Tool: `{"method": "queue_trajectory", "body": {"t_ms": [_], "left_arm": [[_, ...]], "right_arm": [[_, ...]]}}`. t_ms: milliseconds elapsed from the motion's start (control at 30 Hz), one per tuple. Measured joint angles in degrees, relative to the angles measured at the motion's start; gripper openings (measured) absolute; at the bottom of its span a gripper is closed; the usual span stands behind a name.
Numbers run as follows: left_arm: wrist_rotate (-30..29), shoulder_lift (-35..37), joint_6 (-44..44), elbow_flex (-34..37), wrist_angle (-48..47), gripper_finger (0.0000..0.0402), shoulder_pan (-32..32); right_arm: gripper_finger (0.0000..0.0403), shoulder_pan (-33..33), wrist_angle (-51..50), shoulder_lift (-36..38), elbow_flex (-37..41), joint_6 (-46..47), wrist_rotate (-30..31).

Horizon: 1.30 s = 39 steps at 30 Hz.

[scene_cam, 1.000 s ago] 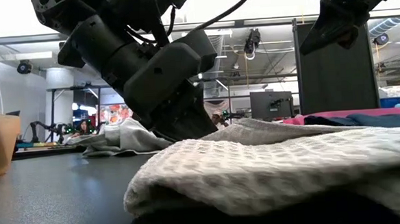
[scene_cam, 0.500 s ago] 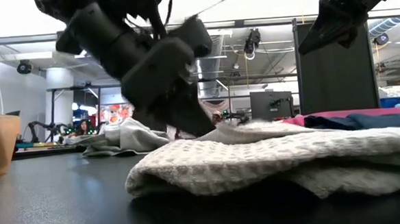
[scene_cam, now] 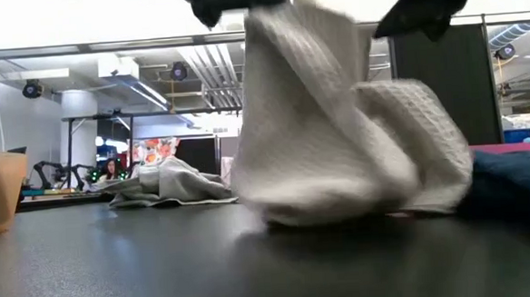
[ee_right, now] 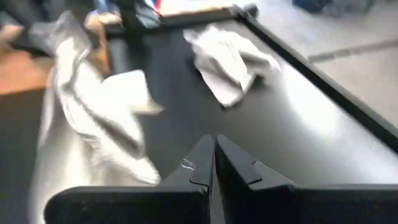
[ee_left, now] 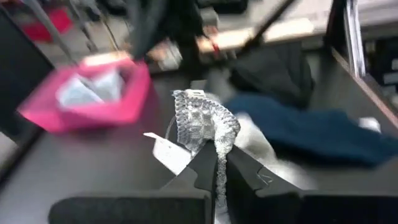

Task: Sort towels by color in basket
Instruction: Put the white microfiber towel into the pink bin

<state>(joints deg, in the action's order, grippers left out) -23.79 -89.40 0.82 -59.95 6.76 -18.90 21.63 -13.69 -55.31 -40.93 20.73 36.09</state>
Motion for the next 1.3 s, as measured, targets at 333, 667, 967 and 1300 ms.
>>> {"method": "queue_trajectory", "body": {"t_ms": [333,667,967,1300], "left_arm": [[-4.3,7.8,4.5,0.0,3.8,0.0000,0.0],[-12.1,10.4,4.8,-2.6,4.8,0.0000,0.0],[-14.5,5.7,7.0,-11.3,3.7,0.0000,0.0],[-18.2,-3.5,10.3,-23.7,-3.9,0.0000,0.0]], "right_arm": [[0.0060,1.0,9.7,0.0,0.0,-10.7,-2.0],[0.0227,2.2,20.2,0.0,0.0,-15.8,-11.3],[0.0320,2.1,29.1,-4.3,0.0,-15.4,-10.0],[0.0334,1.7,33.7,-11.4,-2.2,-18.2,-0.1]]}}
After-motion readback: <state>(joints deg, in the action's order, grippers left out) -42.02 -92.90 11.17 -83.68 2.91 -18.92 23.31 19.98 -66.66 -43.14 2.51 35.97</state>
